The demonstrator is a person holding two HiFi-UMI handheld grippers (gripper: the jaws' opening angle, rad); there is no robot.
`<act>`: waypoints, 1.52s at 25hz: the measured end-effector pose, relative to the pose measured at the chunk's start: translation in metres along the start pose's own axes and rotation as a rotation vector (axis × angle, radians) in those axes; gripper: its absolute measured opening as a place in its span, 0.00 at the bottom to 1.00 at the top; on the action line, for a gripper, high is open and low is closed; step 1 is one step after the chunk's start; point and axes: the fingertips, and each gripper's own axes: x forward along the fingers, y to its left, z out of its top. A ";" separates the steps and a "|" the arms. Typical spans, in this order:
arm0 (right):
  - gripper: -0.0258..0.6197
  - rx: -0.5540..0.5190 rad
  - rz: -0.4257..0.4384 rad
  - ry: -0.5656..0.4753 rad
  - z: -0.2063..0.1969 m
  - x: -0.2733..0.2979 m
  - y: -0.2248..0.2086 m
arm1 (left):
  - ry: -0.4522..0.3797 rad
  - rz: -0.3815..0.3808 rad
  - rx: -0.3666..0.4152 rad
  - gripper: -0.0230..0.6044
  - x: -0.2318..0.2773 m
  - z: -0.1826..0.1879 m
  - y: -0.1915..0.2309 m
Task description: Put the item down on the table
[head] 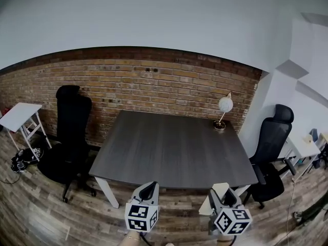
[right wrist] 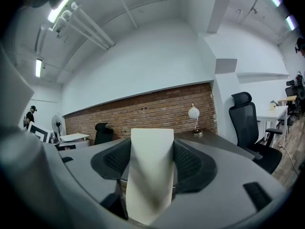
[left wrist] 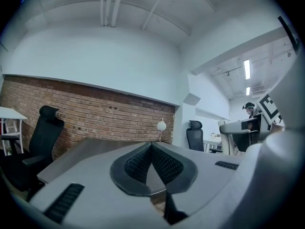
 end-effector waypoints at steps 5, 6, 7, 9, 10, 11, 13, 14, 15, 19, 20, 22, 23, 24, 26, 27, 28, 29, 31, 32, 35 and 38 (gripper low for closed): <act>0.50 -0.014 0.013 0.002 0.011 0.028 -0.018 | 0.000 0.006 -0.008 0.06 0.035 0.002 -0.002; 0.50 -0.018 0.022 0.002 0.015 0.034 -0.020 | -0.004 0.009 -0.008 0.06 0.042 0.004 -0.002; 0.50 -0.021 0.031 0.002 0.018 0.041 -0.023 | -0.007 0.013 -0.007 0.06 0.048 0.006 -0.002; 0.50 -0.025 0.047 0.000 0.025 0.054 -0.028 | -0.010 0.025 -0.005 0.06 0.061 0.010 -0.002; 0.50 -0.026 0.052 -0.002 0.028 0.061 -0.032 | -0.011 0.031 -0.003 0.06 0.067 0.013 -0.002; 0.50 -0.027 0.058 -0.006 0.032 0.067 -0.036 | -0.012 0.037 0.001 0.06 0.073 0.015 -0.001; 0.50 -0.024 0.070 -0.009 0.036 0.081 -0.044 | -0.014 0.050 0.010 0.06 0.083 0.017 0.000; 0.50 -0.023 0.078 -0.009 0.037 0.087 -0.047 | -0.013 0.057 0.015 0.06 0.088 0.019 0.001; 0.50 -0.021 0.085 -0.008 0.039 0.094 -0.050 | -0.011 0.064 0.020 0.06 0.092 0.020 0.002; 0.50 -0.019 0.116 0.001 0.043 0.117 -0.058 | -0.002 0.092 0.029 0.06 0.110 0.023 0.006; 0.50 -0.022 0.124 0.002 0.045 0.123 -0.060 | -0.001 0.098 0.030 0.06 0.114 0.024 0.007; 0.50 -0.029 0.139 0.004 0.047 0.133 -0.063 | -0.001 0.112 0.029 0.06 0.123 0.024 0.009; 0.50 -0.030 0.145 0.005 0.048 0.137 -0.066 | -0.002 0.118 0.028 0.06 0.127 0.025 0.009; 0.50 -0.031 0.151 0.006 0.048 0.140 -0.069 | -0.004 0.124 0.027 0.06 0.131 0.025 0.008; 0.50 -0.032 0.162 0.014 0.049 0.147 -0.074 | -0.009 0.135 0.028 0.06 0.139 0.027 0.006; 0.50 -0.032 0.166 0.017 0.049 0.150 -0.076 | -0.011 0.140 0.030 0.06 0.141 0.028 0.004; 0.50 -0.030 0.171 0.019 0.049 0.153 -0.078 | -0.011 0.146 0.033 0.06 0.143 0.029 0.003; 0.50 -0.027 0.176 0.020 0.050 0.156 -0.080 | -0.009 0.152 0.037 0.06 0.145 0.028 0.003; 0.50 -0.017 0.184 0.020 0.051 0.162 -0.083 | 0.002 0.162 0.046 0.06 0.148 0.026 0.003; 0.50 -0.012 0.188 0.020 0.051 0.164 -0.084 | 0.011 0.165 0.049 0.06 0.149 0.025 0.003; 0.50 0.004 0.191 0.017 0.050 0.171 -0.087 | 0.038 0.173 0.057 0.06 0.151 0.021 0.005; 0.50 0.028 0.186 0.010 0.048 0.177 -0.092 | 0.051 0.168 0.075 0.06 0.156 0.021 0.004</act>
